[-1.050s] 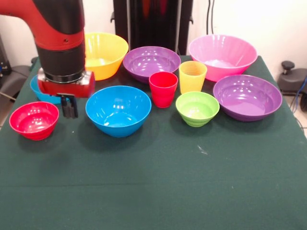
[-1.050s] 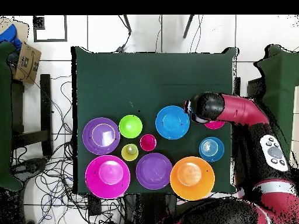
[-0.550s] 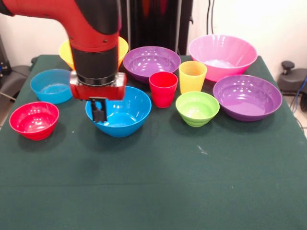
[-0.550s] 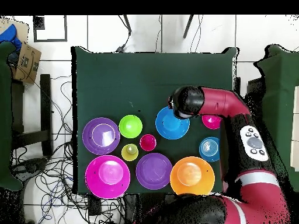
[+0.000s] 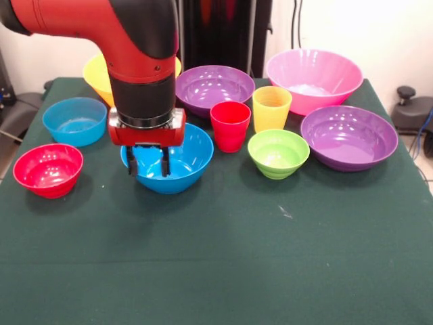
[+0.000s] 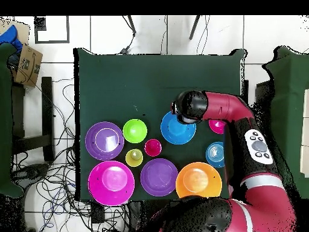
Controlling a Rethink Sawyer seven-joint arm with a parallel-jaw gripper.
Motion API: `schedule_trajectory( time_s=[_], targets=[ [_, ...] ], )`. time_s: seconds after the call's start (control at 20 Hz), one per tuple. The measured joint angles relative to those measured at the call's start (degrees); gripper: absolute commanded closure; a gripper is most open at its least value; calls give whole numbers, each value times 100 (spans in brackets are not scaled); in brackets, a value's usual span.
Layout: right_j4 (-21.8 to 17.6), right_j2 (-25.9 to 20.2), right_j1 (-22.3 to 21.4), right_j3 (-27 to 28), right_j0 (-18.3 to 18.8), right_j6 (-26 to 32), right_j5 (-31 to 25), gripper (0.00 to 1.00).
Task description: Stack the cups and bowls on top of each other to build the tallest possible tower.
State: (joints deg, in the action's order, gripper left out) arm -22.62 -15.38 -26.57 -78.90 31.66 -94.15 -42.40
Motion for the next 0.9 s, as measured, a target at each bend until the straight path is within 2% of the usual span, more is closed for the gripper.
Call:
schedule_trajectory(
  time_s=[0.5, 0.9],
  targets=[
    [361, 8, -24, -2, 1, 0, -166, 0],
    [624, 33, -655, -186, 24, 0, -777, 0]
  ],
)
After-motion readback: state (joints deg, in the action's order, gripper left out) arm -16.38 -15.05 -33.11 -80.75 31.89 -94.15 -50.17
